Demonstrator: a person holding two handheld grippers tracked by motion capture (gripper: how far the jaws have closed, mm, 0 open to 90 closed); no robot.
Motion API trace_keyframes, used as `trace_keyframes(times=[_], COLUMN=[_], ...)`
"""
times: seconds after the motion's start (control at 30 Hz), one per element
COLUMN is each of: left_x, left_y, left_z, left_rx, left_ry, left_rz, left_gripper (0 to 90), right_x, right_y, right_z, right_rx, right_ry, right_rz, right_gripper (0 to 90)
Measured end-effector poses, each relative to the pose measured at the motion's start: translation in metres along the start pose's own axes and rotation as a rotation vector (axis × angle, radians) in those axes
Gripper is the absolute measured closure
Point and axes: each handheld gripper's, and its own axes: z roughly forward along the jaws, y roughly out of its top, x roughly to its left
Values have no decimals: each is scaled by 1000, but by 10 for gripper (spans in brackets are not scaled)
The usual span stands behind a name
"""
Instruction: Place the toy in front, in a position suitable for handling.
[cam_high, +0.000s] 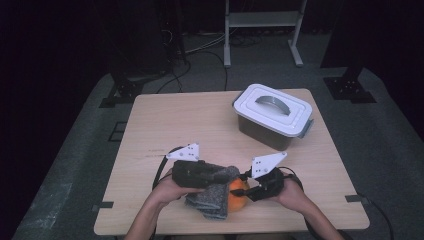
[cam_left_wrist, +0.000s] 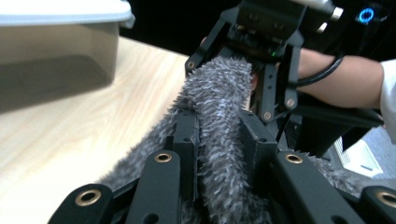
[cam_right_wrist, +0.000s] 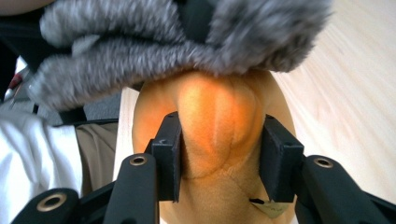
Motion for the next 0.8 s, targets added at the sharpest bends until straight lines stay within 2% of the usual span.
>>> trace_keyframes(times=[0.07,0.13,0.17,0.27,0.4,0.53,0.6,0.67,0.73,0.8], left_x=[2,5,7,11,14,14,14,14,13,12], left_y=[0,-4,-9,-15,-19,-19,-18,-18,-17,-16], left_z=[-3,-2,-2,-3,-8,-5,-1,1,2,3], left_rx=[8,46,39,41,50,25,24,25,28,32], left_ry=[17,46,34,25,36,12,10,10,8,4], left_rz=[4,6,-16,-41,-49,-61,-57,-57,-58,-50], left_gripper=[712,712,712,712,712,711,711,711,711,712], right_x=[-4,-8,-9,-14,-18,-23,-24,-24,-24,-23], right_y=[4,3,2,-7,-22,-33,-34,-34,-35,-36], right_z=[3,5,5,0,-11,-21,-22,-23,-22,-20], right_rx=[19,26,26,14,-10,-15,-11,-8,-6,-12], right_ry=[4,22,23,38,35,15,2,-6,6,16], right_rz=[-62,-94,-102,-113,-75,-20,30,60,96,108], right_gripper=[550,553,554,554,543,500,471,441,430,436])
